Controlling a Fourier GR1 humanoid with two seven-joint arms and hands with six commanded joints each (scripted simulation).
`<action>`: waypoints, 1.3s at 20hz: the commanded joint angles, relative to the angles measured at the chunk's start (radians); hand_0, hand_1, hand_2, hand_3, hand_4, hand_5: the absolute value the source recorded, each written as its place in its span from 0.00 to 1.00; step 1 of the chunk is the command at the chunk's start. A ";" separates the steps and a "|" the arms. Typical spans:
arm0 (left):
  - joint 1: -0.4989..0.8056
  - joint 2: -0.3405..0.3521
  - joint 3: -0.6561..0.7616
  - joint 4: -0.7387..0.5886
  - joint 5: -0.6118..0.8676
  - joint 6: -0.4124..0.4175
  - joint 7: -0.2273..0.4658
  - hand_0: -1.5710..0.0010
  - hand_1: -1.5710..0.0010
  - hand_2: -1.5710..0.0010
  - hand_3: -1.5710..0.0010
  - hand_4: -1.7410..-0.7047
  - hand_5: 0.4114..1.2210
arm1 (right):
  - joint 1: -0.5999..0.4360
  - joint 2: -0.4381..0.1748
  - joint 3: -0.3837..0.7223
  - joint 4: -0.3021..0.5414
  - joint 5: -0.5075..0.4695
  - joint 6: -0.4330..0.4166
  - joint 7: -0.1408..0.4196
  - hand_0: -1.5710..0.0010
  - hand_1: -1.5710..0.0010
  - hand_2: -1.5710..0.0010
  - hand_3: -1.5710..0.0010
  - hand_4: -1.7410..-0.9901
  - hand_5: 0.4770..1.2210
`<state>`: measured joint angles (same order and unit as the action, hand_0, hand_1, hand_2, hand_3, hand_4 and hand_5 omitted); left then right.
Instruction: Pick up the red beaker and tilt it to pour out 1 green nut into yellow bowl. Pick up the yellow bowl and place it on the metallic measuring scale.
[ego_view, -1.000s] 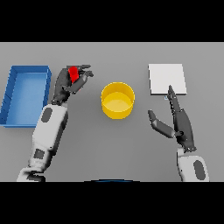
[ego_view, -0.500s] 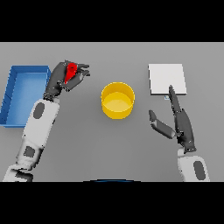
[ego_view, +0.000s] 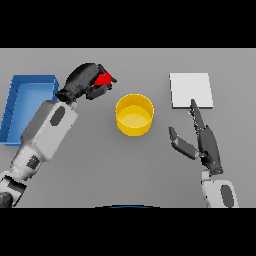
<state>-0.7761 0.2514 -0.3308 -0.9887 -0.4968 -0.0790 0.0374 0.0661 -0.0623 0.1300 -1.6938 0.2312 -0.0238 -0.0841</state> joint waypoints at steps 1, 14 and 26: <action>-0.021 0.006 -0.038 0.006 -0.043 -0.005 0.007 0.00 0.00 0.00 0.00 0.00 0.93 | -0.009 0.002 -0.007 0.007 -0.008 -0.001 0.013 1.00 1.00 1.00 1.00 0.75 0.26; -0.281 0.045 -0.406 0.138 -0.414 -0.220 -0.041 0.00 0.00 0.00 0.14 0.02 1.00 | 0.005 0.027 -0.026 0.008 -0.062 0.007 0.020 1.00 1.00 1.00 1.00 0.70 0.21; -0.433 0.027 -0.652 0.226 -0.664 -0.228 -0.201 0.00 0.00 0.00 0.01 0.00 1.00 | -0.007 0.027 -0.025 0.015 -0.020 -0.030 0.002 1.00 1.00 1.00 1.00 0.79 0.12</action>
<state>-1.2090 0.2779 -0.9830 -0.7630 -1.1609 -0.3077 -0.1633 0.0591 -0.0361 0.1048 -1.6787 0.2115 -0.0541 -0.0813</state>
